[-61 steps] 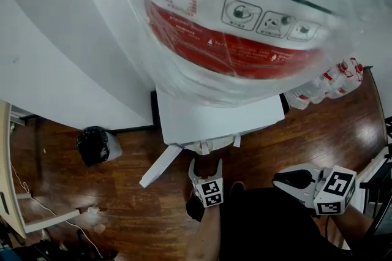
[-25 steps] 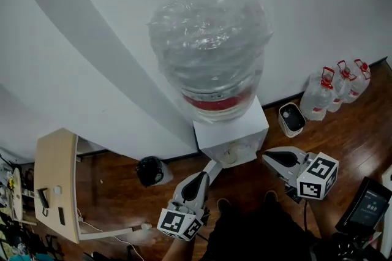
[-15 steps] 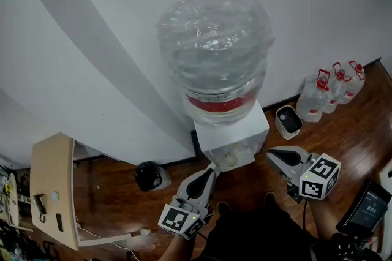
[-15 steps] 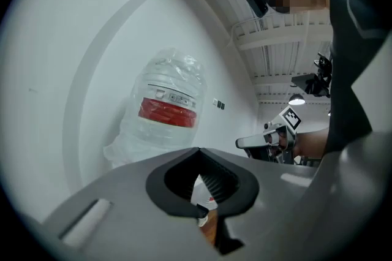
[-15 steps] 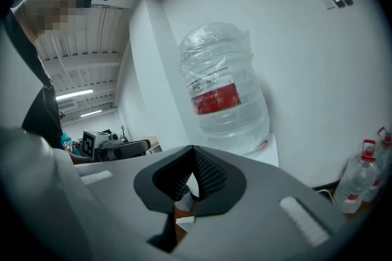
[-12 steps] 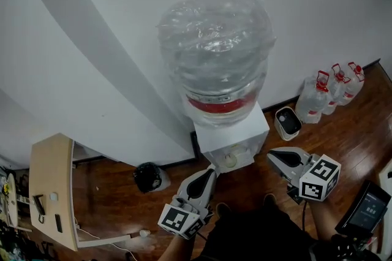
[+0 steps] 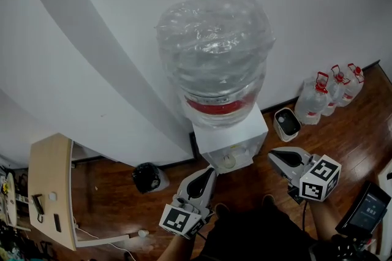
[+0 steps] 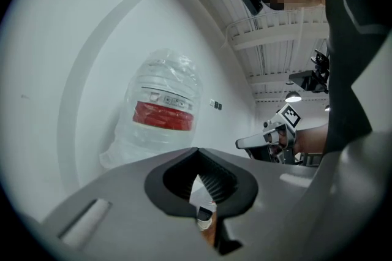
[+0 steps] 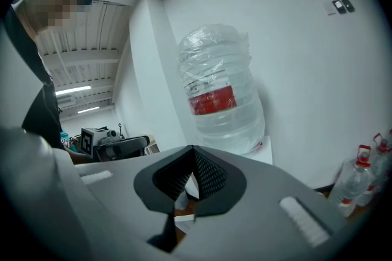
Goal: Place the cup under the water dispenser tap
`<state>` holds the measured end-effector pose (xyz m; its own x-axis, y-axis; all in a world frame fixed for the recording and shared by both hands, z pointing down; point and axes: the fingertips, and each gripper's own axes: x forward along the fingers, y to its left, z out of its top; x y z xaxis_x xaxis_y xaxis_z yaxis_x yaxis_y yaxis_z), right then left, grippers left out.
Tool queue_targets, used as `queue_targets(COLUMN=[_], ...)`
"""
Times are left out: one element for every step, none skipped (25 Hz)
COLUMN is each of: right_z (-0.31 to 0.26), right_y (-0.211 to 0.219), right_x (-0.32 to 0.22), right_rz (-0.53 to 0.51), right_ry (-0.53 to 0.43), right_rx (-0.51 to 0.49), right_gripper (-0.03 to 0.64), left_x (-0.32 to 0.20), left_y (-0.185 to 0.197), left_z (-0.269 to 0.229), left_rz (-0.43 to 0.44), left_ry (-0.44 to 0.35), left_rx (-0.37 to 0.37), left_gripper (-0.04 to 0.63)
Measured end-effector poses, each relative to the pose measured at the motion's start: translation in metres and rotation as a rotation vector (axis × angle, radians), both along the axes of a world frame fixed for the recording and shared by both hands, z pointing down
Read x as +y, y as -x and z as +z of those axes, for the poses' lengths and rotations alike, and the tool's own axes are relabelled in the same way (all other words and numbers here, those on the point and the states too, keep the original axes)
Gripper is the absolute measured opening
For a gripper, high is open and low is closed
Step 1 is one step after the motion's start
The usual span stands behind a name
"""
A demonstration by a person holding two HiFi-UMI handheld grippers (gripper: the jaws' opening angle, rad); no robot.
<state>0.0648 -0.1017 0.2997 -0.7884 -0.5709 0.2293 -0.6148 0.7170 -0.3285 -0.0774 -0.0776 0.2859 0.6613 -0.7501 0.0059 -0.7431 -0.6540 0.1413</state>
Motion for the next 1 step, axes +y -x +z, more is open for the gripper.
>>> queue_targets(right_z=[0.0007], right_y=[-0.0034], right_x=[-0.0007], right_rz=[0.002], right_ry=[0.001], right_rx=[0.000], right_gripper=[0.000], left_x=[-0.0010], left_y=[-0.0017], left_z=[-0.0019], left_rz=[-0.007], left_ry=[-0.009], left_rx=[-0.001], left_gripper=[0.000])
